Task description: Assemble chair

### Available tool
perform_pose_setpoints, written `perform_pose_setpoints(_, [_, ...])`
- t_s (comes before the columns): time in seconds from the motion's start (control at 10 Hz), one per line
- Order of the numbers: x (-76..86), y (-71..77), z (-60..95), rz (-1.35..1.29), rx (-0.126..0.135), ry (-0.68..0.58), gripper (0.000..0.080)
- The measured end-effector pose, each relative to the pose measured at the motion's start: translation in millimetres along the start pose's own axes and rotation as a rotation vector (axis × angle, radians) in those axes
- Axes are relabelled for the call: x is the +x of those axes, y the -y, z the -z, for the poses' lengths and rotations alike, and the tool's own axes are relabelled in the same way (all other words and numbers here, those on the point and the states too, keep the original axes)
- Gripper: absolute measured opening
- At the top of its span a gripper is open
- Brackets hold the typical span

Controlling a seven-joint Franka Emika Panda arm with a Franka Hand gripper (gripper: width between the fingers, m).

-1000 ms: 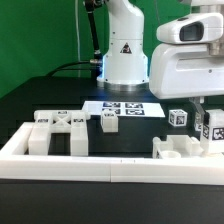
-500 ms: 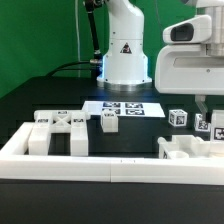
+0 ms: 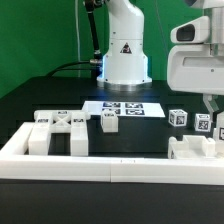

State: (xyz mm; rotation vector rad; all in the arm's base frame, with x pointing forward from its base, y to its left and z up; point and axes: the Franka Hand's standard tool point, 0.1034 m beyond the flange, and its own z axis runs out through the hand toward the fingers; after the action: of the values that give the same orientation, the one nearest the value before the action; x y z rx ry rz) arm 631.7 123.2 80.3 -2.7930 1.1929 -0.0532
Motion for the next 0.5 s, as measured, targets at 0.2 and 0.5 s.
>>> perform_pose_setpoints(0.2, [0.0, 0.0, 0.0, -0.069, 0.003, 0.004, 0.032])
perform_pose_setpoints(0.5, [-2.6, 0.7, -0.1, 0.015, -0.003, 0.009, 0.0601])
